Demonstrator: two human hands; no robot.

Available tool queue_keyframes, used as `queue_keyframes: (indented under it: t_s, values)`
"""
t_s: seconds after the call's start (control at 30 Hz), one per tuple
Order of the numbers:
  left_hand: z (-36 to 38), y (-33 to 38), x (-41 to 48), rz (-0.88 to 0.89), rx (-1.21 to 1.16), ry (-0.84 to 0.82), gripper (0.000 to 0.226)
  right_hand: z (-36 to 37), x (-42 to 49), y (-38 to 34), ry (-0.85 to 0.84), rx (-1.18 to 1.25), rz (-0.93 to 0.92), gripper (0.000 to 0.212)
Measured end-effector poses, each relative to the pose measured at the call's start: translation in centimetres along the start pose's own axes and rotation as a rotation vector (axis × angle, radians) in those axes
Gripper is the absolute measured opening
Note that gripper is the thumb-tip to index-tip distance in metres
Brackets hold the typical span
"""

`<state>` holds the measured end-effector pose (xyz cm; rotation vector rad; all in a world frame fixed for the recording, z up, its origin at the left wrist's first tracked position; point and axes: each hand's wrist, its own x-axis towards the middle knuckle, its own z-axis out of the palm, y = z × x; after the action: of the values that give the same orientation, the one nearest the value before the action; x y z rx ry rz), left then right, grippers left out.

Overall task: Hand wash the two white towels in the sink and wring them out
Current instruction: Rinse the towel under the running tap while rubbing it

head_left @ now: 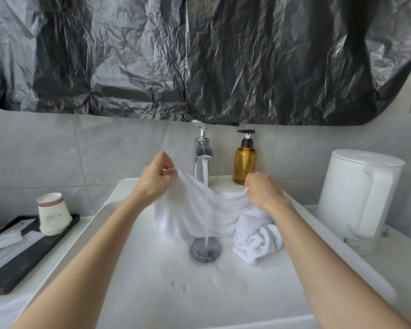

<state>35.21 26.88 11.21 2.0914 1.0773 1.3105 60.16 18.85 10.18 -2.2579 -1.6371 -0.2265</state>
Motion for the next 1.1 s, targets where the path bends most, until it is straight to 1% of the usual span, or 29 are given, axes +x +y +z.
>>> queue_keyframes:
  t_s: [0.03,0.1,0.13,0.17,0.23,0.27,0.3,0.37,0.4,0.43,0.5,0.53,0.57,0.63,0.67,0.7,0.77,0.8,0.83,0.87,0.93,0.97,1.0,1.1]
  values:
    - [0.2,0.0,0.0,0.015,-0.014,-0.012,0.022,0.4,-0.1,-0.2,-0.091,0.089,-0.086,0.033]
    - [0.5,0.4,-0.1,0.049,-0.041,-0.016,0.026,1.2,-0.7,-1.3,-0.293,0.423,-0.203,0.039]
    - [0.6,0.7,-0.2,0.068,-0.056,-0.011,0.026,1.6,-0.8,-1.7,-0.326,0.545,-0.231,0.037]
    - [0.7,1.0,-0.2,0.085,-0.075,-0.008,0.026,2.0,-0.8,-2.0,-0.313,0.601,-0.244,0.028]
    - [0.6,1.1,-0.2,0.103,-0.108,-0.007,0.024,2.5,-0.2,-2.2,-0.225,0.621,-0.246,0.007]
    - [0.5,1.0,-0.2,0.109,-0.114,-0.007,0.023,2.6,0.1,-2.2,-0.186,0.623,-0.229,0.006]
    - [0.5,0.9,-0.2,0.116,-0.114,-0.009,0.021,2.5,0.2,-2.3,-0.184,0.659,-0.208,0.007]
    - [0.5,0.7,-0.4,0.131,-0.111,-0.016,0.013,2.6,0.0,-2.8,-0.28,0.752,-0.211,0.007]
    - [0.6,0.7,-0.5,0.137,-0.113,-0.021,0.008,2.8,-0.2,-3.0,-0.313,0.745,-0.231,0.011]
    - [0.7,0.6,-0.5,0.136,-0.116,-0.023,0.005,3.1,-0.3,-3.2,-0.294,0.702,-0.252,0.013]
    - [0.9,0.3,-0.5,0.091,-0.145,-0.013,0.01,3.2,-0.1,-3.3,-0.184,0.681,-0.254,0.011]
    - [0.8,0.2,-0.5,0.046,-0.185,-0.008,0.015,3.2,-0.1,-3.2,-0.162,0.695,-0.25,0.011]
    - [0.8,0.0,-0.6,-0.004,-0.241,-0.009,0.018,3.1,-0.1,-3.2,-0.186,0.723,-0.245,0.01]
    - [0.8,-0.2,-0.7,-0.088,-0.356,-0.03,0.019,3.3,-0.3,-3.4,-0.312,0.719,-0.26,0.008]
    - [0.9,-0.3,-0.7,-0.13,-0.404,-0.041,0.019,3.3,-0.4,-3.5,-0.329,0.671,-0.276,0.009]
    - [0.9,-0.3,-0.6,-0.177,-0.446,-0.047,0.019,3.2,-0.3,-3.6,-0.293,0.65,-0.278,0.013]
    - [0.9,-0.7,-0.4,-0.272,-0.508,-0.04,0.02,3.0,0.1,-3.6,-0.188,0.733,-0.243,0.018]
    - [0.8,-0.9,-0.3,-0.312,-0.529,-0.035,0.021,2.9,0.3,-3.4,-0.193,0.806,-0.218,0.016]
    - [0.7,-1.0,-0.3,-0.348,-0.546,-0.037,0.022,2.8,0.3,-3.4,-0.245,0.837,-0.198,0.012]
    - [0.6,-1.0,-0.4,-0.381,-0.563,-0.045,0.021,3.0,0.3,-3.2,-0.325,0.819,-0.194,0.005]
    - [0.6,-0.6,-0.4,-0.429,-0.614,-0.056,0.019,4.3,0.0,-2.9,-0.441,0.62,-0.243,0.02]
    - [0.5,-0.2,-0.4,-0.44,-0.651,-0.056,0.019,4.7,-0.3,-2.9,-0.445,0.525,-0.275,0.024]
    - [0.5,0.1,-0.2,-0.448,-0.693,-0.053,0.02,5.0,-0.5,-3.0,-0.417,0.476,-0.297,0.023]
    - [0.0,0.8,0.2,-0.458,-0.779,-0.036,0.021,5.0,-0.7,-3.0,-0.329,0.441,-0.32,0.012]
